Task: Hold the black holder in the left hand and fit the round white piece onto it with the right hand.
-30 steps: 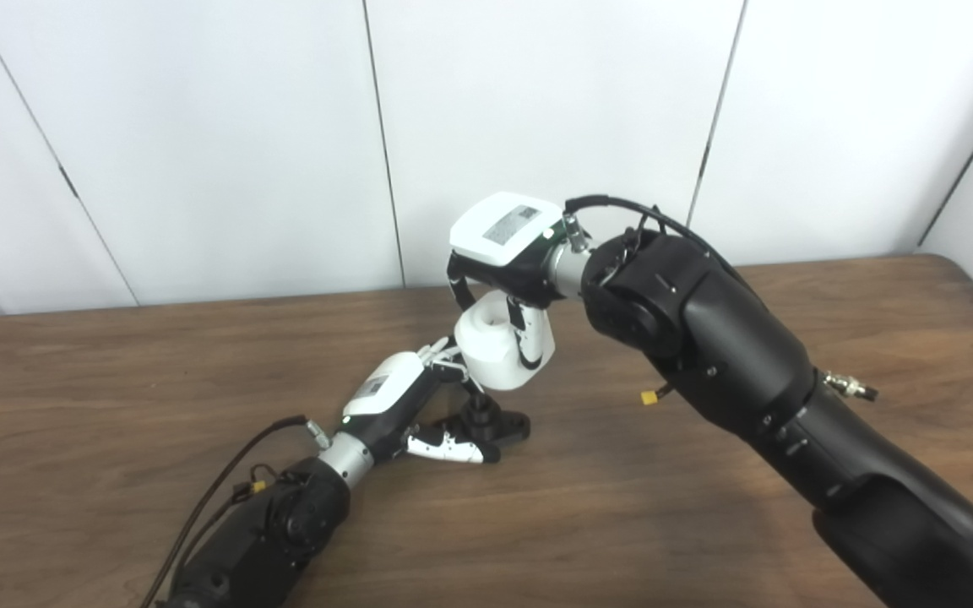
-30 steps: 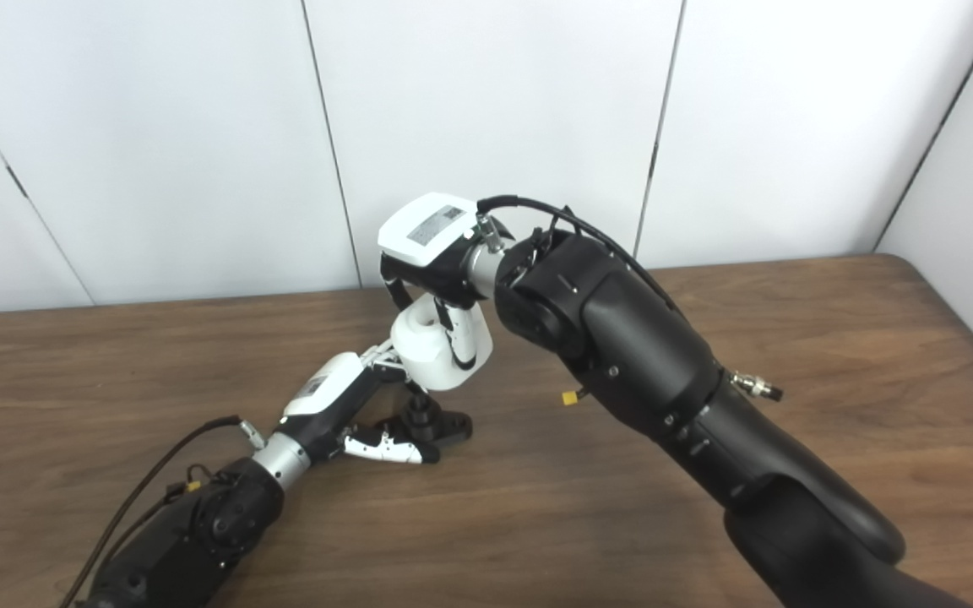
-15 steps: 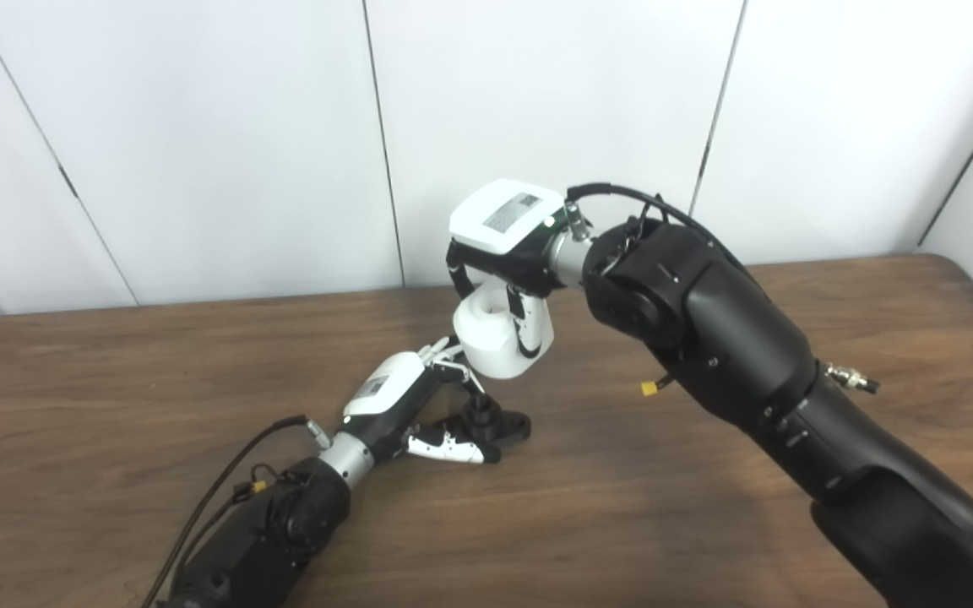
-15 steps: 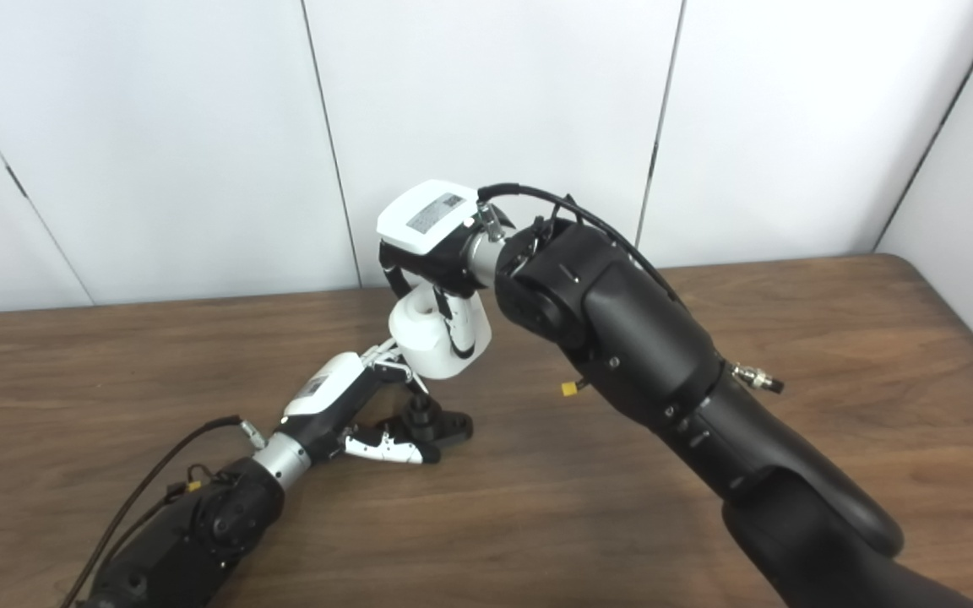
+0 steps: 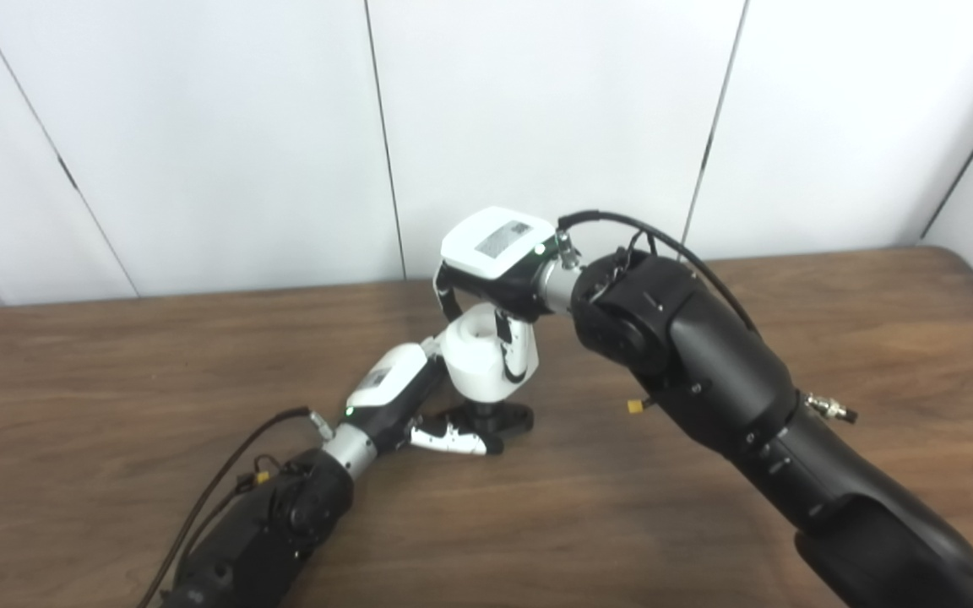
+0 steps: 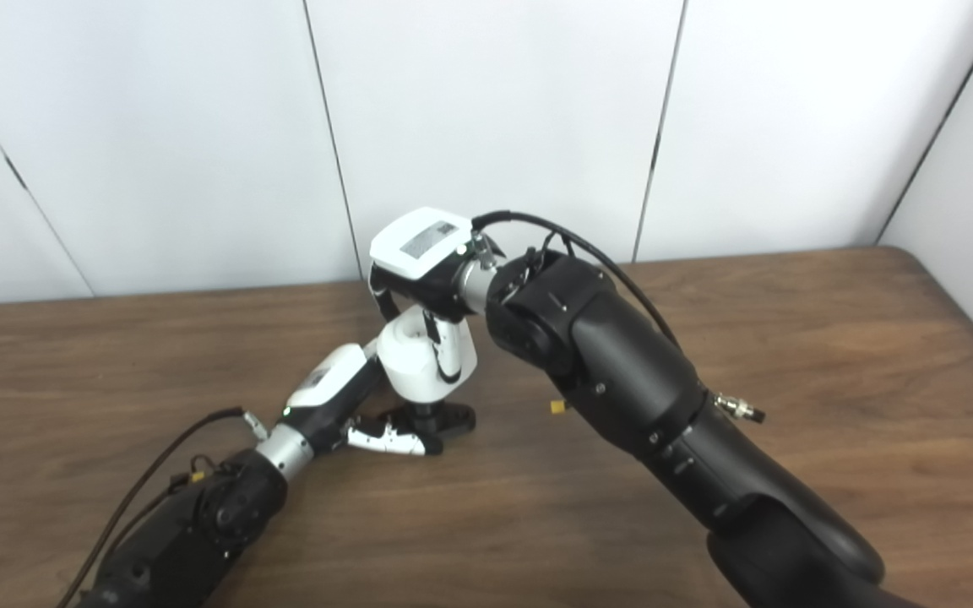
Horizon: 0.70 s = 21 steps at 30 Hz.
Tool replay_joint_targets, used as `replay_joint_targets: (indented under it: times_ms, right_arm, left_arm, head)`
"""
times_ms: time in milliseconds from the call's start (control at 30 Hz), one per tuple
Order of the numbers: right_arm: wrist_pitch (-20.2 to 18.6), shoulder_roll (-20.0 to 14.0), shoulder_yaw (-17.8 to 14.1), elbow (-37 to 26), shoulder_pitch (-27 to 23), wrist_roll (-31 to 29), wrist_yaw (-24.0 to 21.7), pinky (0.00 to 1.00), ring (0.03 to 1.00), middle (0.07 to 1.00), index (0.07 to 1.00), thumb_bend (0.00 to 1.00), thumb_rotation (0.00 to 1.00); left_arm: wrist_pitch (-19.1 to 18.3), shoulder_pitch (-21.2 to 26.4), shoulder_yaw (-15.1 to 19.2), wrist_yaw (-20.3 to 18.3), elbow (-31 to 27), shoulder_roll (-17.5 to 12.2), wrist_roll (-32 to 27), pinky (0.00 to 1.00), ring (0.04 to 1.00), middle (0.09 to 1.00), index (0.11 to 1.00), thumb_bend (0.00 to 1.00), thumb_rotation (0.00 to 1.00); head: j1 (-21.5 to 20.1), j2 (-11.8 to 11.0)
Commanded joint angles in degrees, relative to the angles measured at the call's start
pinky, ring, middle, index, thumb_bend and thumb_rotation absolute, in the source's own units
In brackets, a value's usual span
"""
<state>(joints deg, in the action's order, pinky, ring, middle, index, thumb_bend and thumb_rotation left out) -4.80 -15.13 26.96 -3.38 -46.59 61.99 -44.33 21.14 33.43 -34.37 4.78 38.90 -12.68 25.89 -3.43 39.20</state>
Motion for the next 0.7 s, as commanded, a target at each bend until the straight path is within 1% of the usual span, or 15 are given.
replay_joint_targets:
  times_ms: [0,333,667]
  right_arm:
    - [-1.4,0.4,-1.6,-0.8,-2.3,0.3,2.8,0.92,0.902,0.806,0.483,0.53,0.14]
    - [-2.2,0.6,-2.6,-0.7,-1.1,0.3,3.7,0.92,0.899,0.805,0.482,0.53,0.14]
    - [-4.2,1.7,-3.1,-0.1,0.4,0.1,4.7,0.95,0.903,0.812,0.483,0.53,0.14]
  left_arm:
    - [-2.0,-6.0,-4.0,-6.1,3.1,3.5,3.5,1.0,1.0,0.934,0.481,0.52,0.06]
    - [-2.1,-6.2,-3.9,-6.7,2.5,3.1,3.1,1.0,1.0,0.936,0.481,0.52,0.06]
    - [-2.4,-6.5,-3.6,-6.8,1.8,3.1,2.9,1.0,1.0,0.933,0.48,0.52,0.06]
  head:
    - [-0.1,0.2]
    - [-0.1,0.4]
    - [0.0,0.8]
